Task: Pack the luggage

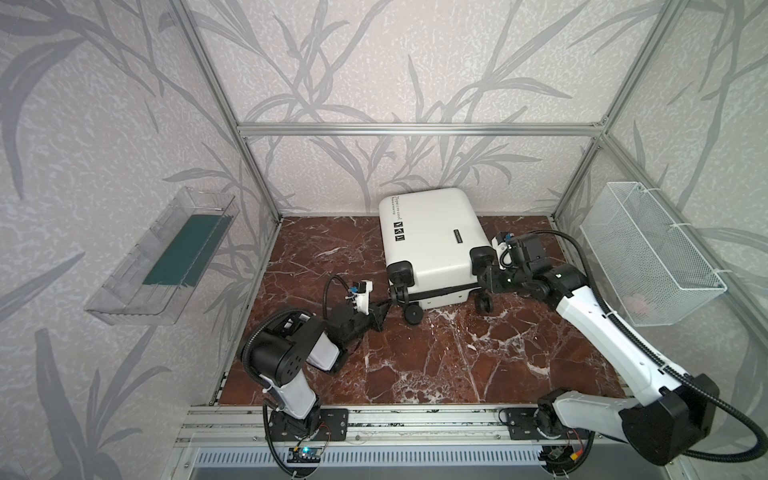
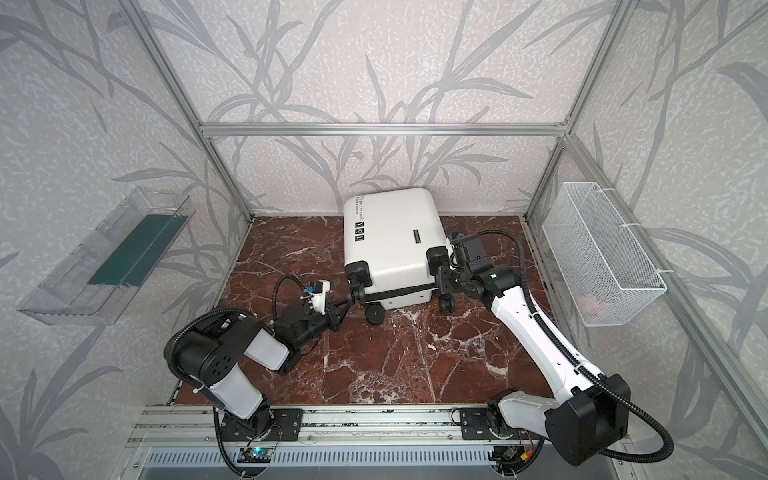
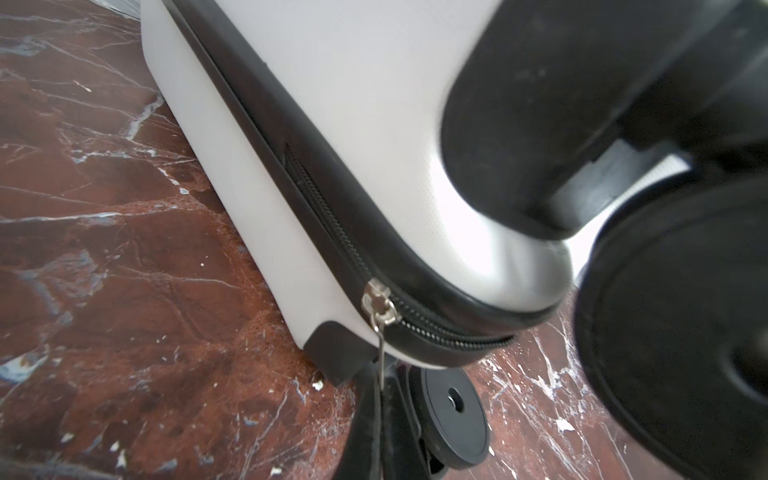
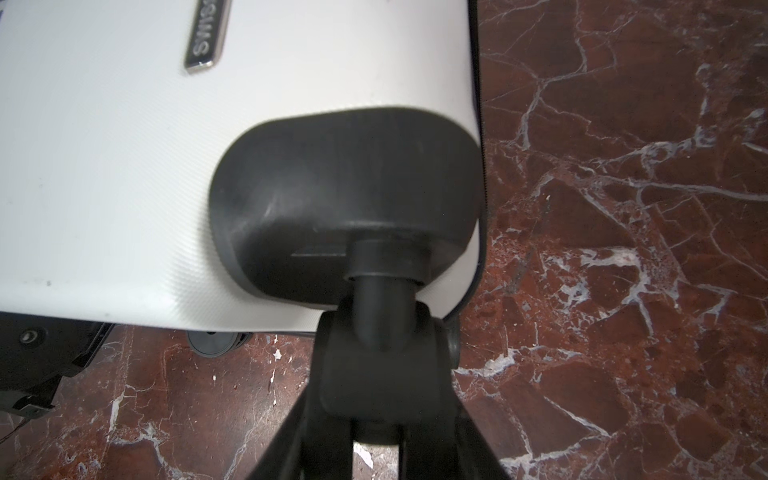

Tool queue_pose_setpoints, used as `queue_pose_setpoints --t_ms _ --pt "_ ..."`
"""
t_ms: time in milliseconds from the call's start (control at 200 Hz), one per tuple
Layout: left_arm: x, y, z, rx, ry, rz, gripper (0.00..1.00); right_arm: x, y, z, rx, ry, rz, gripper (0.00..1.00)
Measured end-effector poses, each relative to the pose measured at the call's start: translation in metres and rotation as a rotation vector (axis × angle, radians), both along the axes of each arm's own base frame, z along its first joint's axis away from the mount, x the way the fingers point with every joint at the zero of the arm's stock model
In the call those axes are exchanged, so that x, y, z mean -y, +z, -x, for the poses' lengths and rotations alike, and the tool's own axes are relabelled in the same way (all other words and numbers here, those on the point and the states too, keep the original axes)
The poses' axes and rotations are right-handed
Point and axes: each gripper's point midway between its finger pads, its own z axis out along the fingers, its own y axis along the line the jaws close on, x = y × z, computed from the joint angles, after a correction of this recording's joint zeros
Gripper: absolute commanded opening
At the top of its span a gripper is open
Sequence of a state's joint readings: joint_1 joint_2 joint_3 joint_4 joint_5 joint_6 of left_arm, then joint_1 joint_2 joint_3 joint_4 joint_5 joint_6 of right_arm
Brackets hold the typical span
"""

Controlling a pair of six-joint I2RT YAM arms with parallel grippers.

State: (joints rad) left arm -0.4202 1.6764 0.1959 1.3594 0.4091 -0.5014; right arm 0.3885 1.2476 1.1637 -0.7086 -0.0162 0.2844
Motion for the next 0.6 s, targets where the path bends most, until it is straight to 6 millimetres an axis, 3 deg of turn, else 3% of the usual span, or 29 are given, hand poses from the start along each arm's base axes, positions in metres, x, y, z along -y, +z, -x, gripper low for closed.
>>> queue_pose_setpoints --t_ms 220,601 --pt "0.002 0.006 0.011 -0.011 -0.008 -0.023 0.0 0.001 -0.004 -0.002 -0.012 -0.006 0.005 0.0" --pt "0.028 0.009 0.032 -0.017 -0.109 -0.236 0.0 0.001 -0.005 -0.003 -0.015 -0.017 -0.006 0.0"
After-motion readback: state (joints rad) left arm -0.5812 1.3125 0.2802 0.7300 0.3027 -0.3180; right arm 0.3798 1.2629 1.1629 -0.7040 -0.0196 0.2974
